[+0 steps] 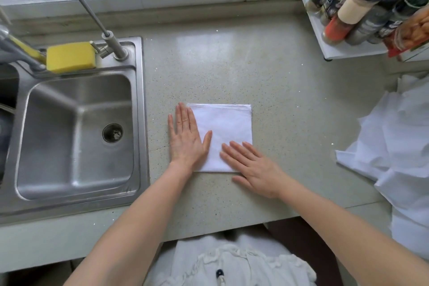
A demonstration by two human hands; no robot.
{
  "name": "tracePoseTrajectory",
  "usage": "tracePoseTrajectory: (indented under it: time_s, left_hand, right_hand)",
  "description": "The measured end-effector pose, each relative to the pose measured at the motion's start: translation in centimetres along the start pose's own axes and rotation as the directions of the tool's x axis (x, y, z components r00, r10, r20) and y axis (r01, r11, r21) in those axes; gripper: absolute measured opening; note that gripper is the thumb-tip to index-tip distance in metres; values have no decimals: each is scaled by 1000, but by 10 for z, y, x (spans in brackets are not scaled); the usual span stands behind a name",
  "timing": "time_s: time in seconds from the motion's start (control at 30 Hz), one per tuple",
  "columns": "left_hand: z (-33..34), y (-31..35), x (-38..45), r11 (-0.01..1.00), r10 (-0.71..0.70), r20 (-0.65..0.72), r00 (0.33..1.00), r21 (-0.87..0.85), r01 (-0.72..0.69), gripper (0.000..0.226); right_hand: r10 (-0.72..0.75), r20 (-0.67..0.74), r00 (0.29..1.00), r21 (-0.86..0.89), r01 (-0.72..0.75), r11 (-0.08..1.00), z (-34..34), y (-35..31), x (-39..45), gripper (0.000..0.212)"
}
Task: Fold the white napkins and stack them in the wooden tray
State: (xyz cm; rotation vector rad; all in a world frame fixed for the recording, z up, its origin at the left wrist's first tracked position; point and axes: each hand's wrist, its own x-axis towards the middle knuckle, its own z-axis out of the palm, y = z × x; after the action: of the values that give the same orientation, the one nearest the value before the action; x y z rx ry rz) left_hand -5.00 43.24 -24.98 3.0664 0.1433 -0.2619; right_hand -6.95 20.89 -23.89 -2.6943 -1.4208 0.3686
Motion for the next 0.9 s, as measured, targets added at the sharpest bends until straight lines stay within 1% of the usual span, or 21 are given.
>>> tracePoseTrajectory:
  time_s: [0.03, 0.07, 0.1, 0.13, 0.17, 0.2, 0.27, 0.37, 0.43, 0.5, 0.57, 0.6, 0.63, 0.67, 0.7, 0.73, 0.77, 0.8, 0.83, 0.9]
  left_hand:
    - [-2, -5, -3, 993, 112, -22, 993, 29, -112, 83]
    - [-2, -12, -8, 958, 285, -26, 958, 46, -284, 80]
    - [-2, -21, -15, 881, 472, -10, 882, 41, -471, 76]
    - [-3, -31, -24, 790, 613, 21, 790, 15, -613, 74]
    - [-5, -40, -34, 729, 684, 70, 726, -23, -684, 74]
    - [-5, -47, -41, 713, 700, 116, 705, -54, -699, 76]
    - [-5, -57, -47, 737, 674, 148, 723, -84, -670, 79]
    - [-12, -61, -42, 742, 670, 107, 734, -101, -663, 76]
    - [-18, -60, -38, 748, 664, 99, 742, -95, -657, 77]
    - [-22, -59, -36, 772, 635, 116, 764, -132, -622, 79]
    - [-25, -58, -34, 789, 599, 110, 793, -251, -561, 72]
    - [-28, -57, -32, 792, 569, 103, 816, -338, -509, 63]
    - [-30, -54, -29, 791, 516, 89, 852, -430, -435, 51]
    - [-34, -50, -25, 791, 431, 87, 898, -515, -330, 37]
    - [-40, -45, -21, 776, 329, 112, 938, -598, -201, 27]
    - [-44, -41, -17, 741, 233, 157, 960, -668, -70, 29]
    - [-48, -38, -13, 699, 160, 206, 965, -714, 37, 31]
    - [-51, -36, -8, 677, 111, 245, 963, -728, 108, 28]
    - [-53, -34, -4, 686, 83, 255, 963, -716, 130, 26]
    - [-51, -33, 3, 759, 56, 227, 972, -642, 106, 27]
  right_hand:
    - [43, 23, 999, 11, -43, 999, 2, 7, -4, 60]
    - [80, 39, 996, 20, -81, 997, 3, 12, -7, 61]
    - [100, 45, 994, 17, -101, 995, 2, 16, -9, 62]
    - [105, 40, 994, 8, -105, 994, 0, 18, -10, 62]
    - [98, 24, 995, -9, -98, 995, -2, 19, -11, 61]
    - [78, 9, 997, -29, -78, 997, -3, 19, -10, 60]
    - [8, -5, 1000, -84, -8, 996, -7, 17, -7, 55]
    - [-116, -70, 991, -147, 104, 984, -13, 10, 5, 54]
    - [-128, -162, 979, -122, 109, 987, -17, 5, 13, 50]
    - [-90, -214, 973, -69, 77, 995, -20, -1, 22, 35]
    - [11, -194, 981, 52, -1, 999, -26, -6, 31, 20]
    - [111, -194, 975, 158, -81, 984, -30, -6, 35, 17]
    - [245, -183, 952, 285, -187, 940, -36, -3, 38, 17]
    - [385, -139, 912, 421, -298, 857, -42, 2, 42, 18]
    - [492, -79, 867, 551, -373, 746, -48, 8, 46, 17]
    - [550, -29, 834, 644, -406, 649, -54, 15, 49, 20]
    - [582, -7, 813, 693, -415, 589, -57, 21, 51, 24]
    - [607, 6, 795, 718, -426, 551, -60, 26, 53, 27]
    - [630, 22, 776, 726, -446, 523, -62, 31, 55, 26]
    - [663, 53, 746, 709, -496, 502, -61, 39, 58, 20]
